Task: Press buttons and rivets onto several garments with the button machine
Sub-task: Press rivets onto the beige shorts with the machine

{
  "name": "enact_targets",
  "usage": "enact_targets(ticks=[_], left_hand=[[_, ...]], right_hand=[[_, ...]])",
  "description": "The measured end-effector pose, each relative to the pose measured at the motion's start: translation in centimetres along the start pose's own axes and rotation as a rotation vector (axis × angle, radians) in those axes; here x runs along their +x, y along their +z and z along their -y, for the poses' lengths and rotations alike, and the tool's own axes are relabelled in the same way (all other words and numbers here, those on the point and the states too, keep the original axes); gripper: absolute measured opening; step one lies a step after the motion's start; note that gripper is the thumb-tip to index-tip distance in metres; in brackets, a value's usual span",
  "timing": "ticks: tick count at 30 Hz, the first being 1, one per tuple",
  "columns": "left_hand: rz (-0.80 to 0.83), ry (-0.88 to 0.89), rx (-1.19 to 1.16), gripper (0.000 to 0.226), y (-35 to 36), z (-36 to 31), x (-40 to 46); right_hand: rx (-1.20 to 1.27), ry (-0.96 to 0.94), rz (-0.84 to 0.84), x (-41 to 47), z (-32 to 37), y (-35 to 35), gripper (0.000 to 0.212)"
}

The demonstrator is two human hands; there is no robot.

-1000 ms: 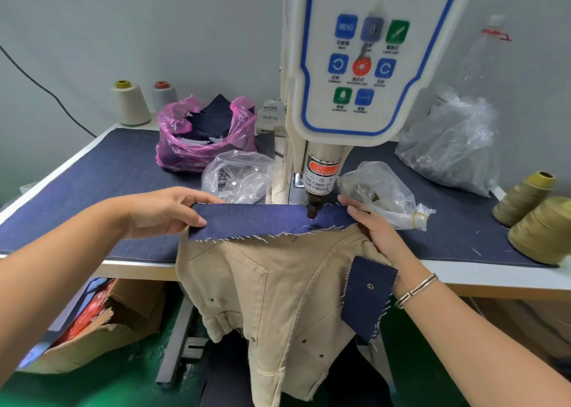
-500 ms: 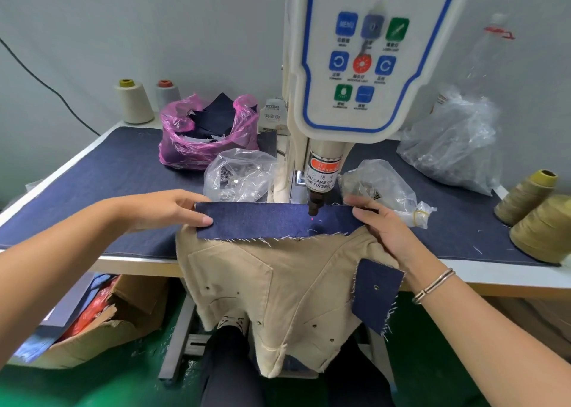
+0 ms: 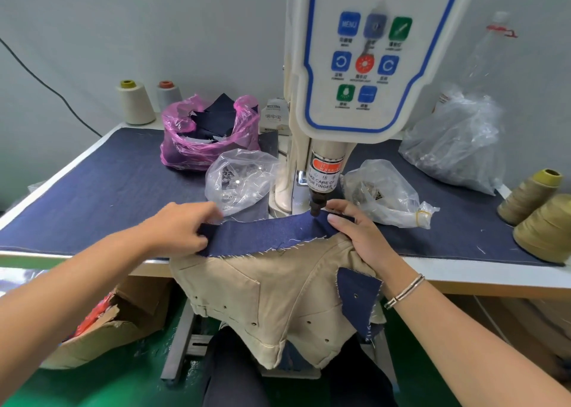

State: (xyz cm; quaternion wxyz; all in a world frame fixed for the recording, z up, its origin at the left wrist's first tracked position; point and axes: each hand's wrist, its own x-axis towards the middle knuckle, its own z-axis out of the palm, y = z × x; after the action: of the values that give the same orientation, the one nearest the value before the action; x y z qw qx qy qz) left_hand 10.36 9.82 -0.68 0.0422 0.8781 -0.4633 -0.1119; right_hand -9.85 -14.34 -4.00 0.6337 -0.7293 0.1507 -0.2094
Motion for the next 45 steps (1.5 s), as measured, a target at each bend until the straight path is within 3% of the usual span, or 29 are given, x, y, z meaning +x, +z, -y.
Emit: enact_targets(ticks=[2,3,6,8,12,15,17,22,26,31,33,35,38,42,45], left_hand=[[-0.266,0.120,-0.002,0.056,1.3,-2.5,-0.4],[-0.340,0.164,-0.148,0.058,2.0,-4.1,-0.6],[-0.353,0.139,-0.687,0.040,3.6,-8.4,-0.7],[-0.387,0.106,-0.765,0.018,4.6,-9.2,0.0],[-0.424,0.018,-0.791,0.020,5.0,-7.8,1.0],[-0.338,0.022,-0.705,0.022,4.6,-7.1,1.2],[-0.277,0.055,-0.526,0.039,4.2,-6.9,1.2],[-0.385,0.061,-0.240,0.033,3.6,-6.6,0.7],[-0.418,0.047,-0.061,0.041,1.8,-5.5,0.0],[-0.059,0.018,-0.448,0.029,0.8,-2.1,-1.2],[0.016,0.015,-0.446,0.037,1.6,-1.6,-2.1],[-0.030,0.020,-0.235,0.041,2.9,-1.7,-2.6],[-0.199,0.006,-0.005,0.030,4.0,-2.2,-2.6],[-0.306,0.082,0.005,0.022,3.7,-3.6,-2.4],[-0.383,0.087,-0.230,0.046,4.4,-7.7,-1.9]], right_hand=[[-0.006,0.001,-0.004,0.0,0.0,0.0,0.031],[-0.007,0.004,-0.008,-0.1,0.0,0.1,0.031],[-0.017,0.013,-0.013,-0.2,0.2,0.1,0.035],[-0.035,0.011,-0.005,-0.3,0.5,0.1,0.041],[-0.094,0.001,0.023,-0.4,0.6,0.0,0.047],[-0.089,-0.014,0.035,-0.4,0.5,-0.1,0.046],[-0.076,-0.033,0.035,-0.4,0.5,0.0,0.043],[-0.034,-0.031,0.039,-0.4,0.4,-0.3,0.047],[-0.021,0.001,0.014,-0.2,0.2,-0.2,0.031],[-0.005,0.021,-0.043,-0.2,-0.1,0.2,0.027],[-0.001,0.016,-0.051,-0.2,-0.1,0.4,0.028],[-0.004,0.015,-0.054,-0.1,-0.1,0.5,0.029],[-0.007,0.019,-0.053,-0.2,0.2,0.6,0.033],[-0.063,0.009,-0.042,-0.3,0.4,0.7,0.029],[-0.043,0.007,-0.046,-0.4,0.6,0.8,0.026]])
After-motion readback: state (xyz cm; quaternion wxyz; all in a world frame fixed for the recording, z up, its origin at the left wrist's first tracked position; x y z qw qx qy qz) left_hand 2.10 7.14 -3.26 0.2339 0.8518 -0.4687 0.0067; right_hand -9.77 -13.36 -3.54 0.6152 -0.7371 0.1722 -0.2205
